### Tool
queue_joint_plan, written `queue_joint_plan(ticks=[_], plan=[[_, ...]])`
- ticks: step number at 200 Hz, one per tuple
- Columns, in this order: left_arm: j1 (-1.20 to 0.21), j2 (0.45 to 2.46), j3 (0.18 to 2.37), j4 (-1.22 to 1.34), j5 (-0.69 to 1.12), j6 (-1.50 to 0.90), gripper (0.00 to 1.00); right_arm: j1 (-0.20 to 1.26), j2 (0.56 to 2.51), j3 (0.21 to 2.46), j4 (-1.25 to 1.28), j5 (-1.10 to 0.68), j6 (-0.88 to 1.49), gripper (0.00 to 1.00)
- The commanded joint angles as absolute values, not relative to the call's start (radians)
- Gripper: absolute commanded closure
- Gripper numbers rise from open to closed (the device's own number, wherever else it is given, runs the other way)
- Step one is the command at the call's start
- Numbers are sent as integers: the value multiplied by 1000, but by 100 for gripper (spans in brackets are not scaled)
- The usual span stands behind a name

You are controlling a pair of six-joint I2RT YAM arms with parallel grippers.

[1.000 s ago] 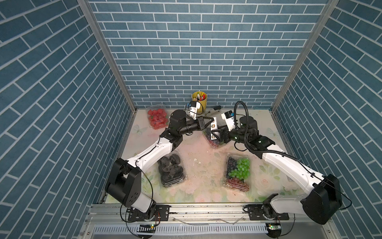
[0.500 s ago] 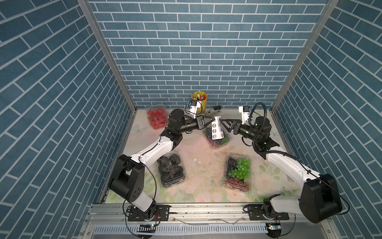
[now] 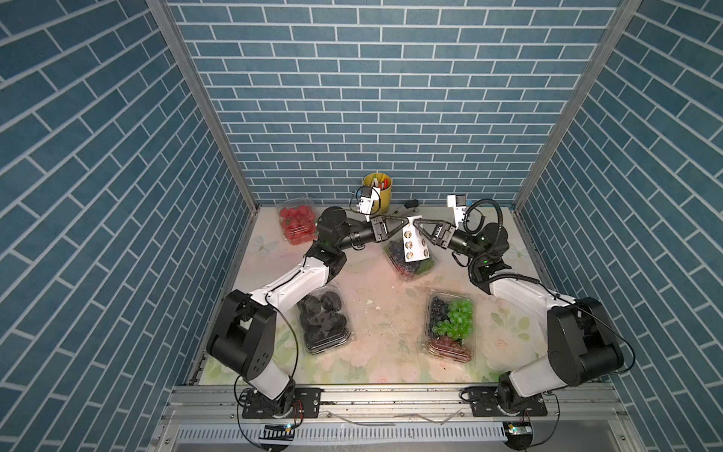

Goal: Label fruit boxes
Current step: Pick up the label sticker from the center of the board.

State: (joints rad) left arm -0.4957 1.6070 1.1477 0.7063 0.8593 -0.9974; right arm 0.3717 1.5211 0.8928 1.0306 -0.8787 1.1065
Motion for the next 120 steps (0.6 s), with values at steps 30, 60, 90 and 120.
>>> queue_joint_plan(ticks=[30,60,90,120], plan=[[-487,1632,1185,739,881,-1018,100,367,1493,918,1216,-955,1227,48],[-486,1632,1186,745,882,-1023,100,365,1489,919,1202,-959,1224,57],[-485,1627,1183,751,882,-1027,100,364,1492,922,1175,-963,1211,71],[-478,1626,1179,775,884,-1047,100,360,1491,905,1166,-965,1200,75]])
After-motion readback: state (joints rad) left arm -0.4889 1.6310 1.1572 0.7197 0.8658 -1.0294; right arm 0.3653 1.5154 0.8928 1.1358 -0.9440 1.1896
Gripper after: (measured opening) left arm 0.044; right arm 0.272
